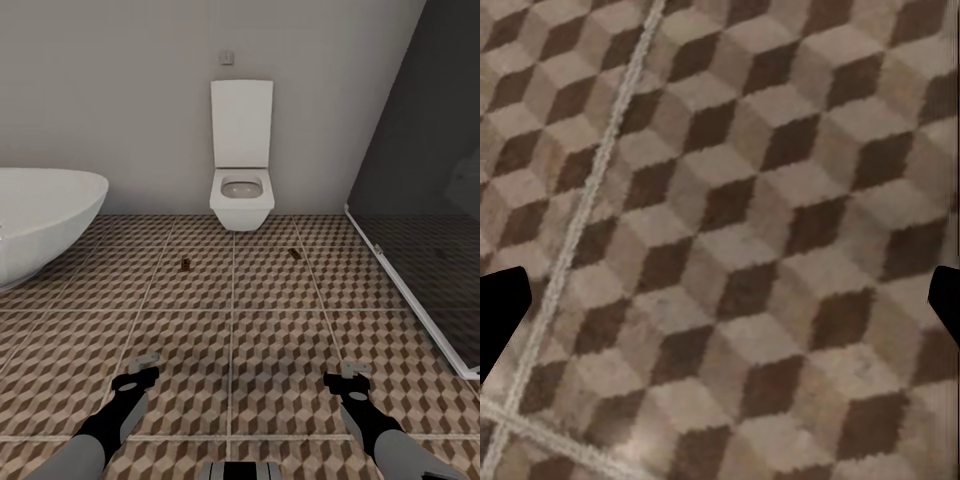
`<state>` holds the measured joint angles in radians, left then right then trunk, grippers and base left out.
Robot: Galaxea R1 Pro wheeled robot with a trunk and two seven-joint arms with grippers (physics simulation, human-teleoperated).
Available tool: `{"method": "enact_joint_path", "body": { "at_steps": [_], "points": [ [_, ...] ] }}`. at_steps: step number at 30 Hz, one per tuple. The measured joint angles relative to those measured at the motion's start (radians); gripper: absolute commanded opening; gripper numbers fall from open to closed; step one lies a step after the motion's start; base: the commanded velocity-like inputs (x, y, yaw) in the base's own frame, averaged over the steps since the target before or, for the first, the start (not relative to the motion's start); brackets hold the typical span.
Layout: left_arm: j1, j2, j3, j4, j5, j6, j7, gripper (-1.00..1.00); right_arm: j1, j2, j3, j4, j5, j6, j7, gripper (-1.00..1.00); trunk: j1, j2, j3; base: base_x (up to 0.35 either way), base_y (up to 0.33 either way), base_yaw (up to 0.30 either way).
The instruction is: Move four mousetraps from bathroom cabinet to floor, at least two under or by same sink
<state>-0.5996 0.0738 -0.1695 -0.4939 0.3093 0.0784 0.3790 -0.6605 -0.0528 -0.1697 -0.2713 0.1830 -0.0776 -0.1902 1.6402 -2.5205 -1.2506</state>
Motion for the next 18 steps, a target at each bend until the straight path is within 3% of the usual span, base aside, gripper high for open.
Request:
{"method": "enact_joint_path", "body": {
  "at_steps": [18],
  "points": [
    [0.0, 0.001, 0.0, 0.005, 0.0, 0.0, -0.002, 1.0, 0.0, -0.002, -0.002, 0.0, 0.0, -0.002, 0.0, 1.0, -0.008, 0.004, 0.07, 0.0, 0.0, 0.0]
  ]
}}
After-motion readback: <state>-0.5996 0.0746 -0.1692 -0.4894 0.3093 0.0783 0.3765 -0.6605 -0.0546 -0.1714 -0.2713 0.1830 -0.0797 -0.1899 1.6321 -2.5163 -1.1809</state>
